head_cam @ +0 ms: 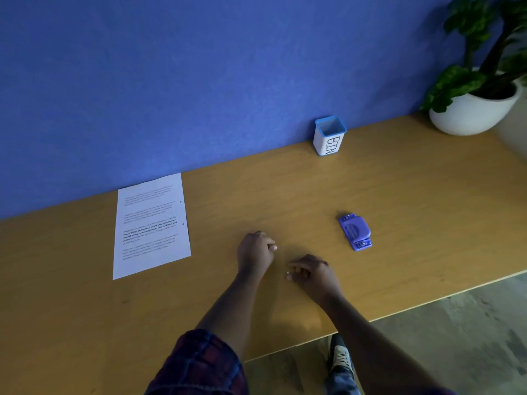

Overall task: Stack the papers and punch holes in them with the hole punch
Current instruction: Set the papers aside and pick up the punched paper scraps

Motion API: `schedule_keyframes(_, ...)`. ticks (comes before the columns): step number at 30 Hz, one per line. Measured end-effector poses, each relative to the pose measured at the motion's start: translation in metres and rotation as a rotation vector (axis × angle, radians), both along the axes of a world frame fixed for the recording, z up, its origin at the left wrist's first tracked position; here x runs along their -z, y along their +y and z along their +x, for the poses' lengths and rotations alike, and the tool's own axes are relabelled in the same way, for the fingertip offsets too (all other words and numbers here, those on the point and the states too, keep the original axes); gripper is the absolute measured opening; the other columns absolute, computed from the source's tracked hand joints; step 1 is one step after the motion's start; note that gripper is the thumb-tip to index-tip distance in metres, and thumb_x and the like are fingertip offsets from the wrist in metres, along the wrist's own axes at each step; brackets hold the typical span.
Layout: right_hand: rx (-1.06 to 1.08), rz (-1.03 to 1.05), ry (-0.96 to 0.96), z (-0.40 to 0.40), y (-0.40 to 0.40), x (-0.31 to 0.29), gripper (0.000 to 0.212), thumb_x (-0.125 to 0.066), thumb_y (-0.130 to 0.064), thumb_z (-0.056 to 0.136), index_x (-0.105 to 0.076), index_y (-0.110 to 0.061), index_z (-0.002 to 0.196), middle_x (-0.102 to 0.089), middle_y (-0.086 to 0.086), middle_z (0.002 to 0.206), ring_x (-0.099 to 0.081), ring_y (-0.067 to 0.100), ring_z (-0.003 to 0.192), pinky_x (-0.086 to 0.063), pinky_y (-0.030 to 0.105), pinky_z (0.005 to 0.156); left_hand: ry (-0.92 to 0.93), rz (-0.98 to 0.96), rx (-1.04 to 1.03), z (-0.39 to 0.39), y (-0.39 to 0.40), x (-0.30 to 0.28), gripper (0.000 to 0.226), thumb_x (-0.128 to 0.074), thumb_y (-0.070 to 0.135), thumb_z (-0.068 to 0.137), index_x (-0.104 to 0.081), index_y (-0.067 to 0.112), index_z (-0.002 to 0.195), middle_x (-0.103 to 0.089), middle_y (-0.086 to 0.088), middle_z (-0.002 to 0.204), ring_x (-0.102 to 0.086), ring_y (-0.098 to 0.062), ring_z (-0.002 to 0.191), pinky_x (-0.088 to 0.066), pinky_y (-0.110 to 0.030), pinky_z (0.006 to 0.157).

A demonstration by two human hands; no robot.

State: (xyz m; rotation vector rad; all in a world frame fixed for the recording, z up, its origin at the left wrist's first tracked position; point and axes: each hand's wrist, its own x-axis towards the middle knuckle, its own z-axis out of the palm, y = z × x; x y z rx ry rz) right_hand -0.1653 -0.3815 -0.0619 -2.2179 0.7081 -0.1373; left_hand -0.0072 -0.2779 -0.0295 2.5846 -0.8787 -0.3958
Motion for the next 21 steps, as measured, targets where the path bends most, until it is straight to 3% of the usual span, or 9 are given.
schedule_keyframes(6,-0.061,-0.320,0.069,0.001,0.018,-0.006,0.024,-0.072,-0.040,0.086,-0.078,-0.031,0.107,-0.073,-0.010,0.110,-0.068,0.020,0.096,-0.050,0.032,0.087,0.027,0.038,-0.022,0.003,-0.006,-0.002,0.012,-0.072,0.019,0.089,-0.082,0.022,0.095,-0.076,0.004,0.102,-0.069,-0.021,0.100,-0.059,-0.037,0.084)
schedule_keyframes(13,-0.159,-0.544,0.021,0.000,0.021,-0.010,0.005,-0.082,-0.031,0.078,-0.080,-0.028,0.082,-0.074,-0.009,0.085,-0.072,0.014,0.069,-0.057,0.030,0.067,0.004,0.055,-0.020,0.002,-0.006,0.001,0.018,-0.068,0.011,0.085,-0.080,0.025,0.086,-0.075,0.010,0.096,-0.065,-0.018,0.102,-0.055,-0.038,0.083)
schedule_keyframes(17,-0.166,-0.587,-0.016,0.000,0.026,-0.010,0.007,-0.085,-0.027,0.076,-0.078,-0.025,0.077,-0.073,-0.007,0.082,-0.071,0.015,0.061,-0.056,0.030,0.056,-0.055,0.082,0.026,0.002,-0.003,0.006,0.014,-0.066,0.016,0.088,-0.075,0.026,0.085,-0.071,0.013,0.097,-0.057,-0.017,0.109,-0.044,-0.037,0.083)
schedule_keyframes(21,-0.188,-0.629,-0.014,0.001,0.027,-0.010,0.006,-0.083,-0.026,0.078,-0.078,-0.024,0.078,-0.073,-0.005,0.082,-0.070,0.016,0.058,-0.055,0.031,0.052,-0.064,0.116,0.077,0.004,-0.004,0.008,0.013,-0.065,0.015,0.086,-0.072,0.026,0.086,-0.068,0.012,0.098,-0.055,-0.018,0.111,-0.043,-0.040,0.088)
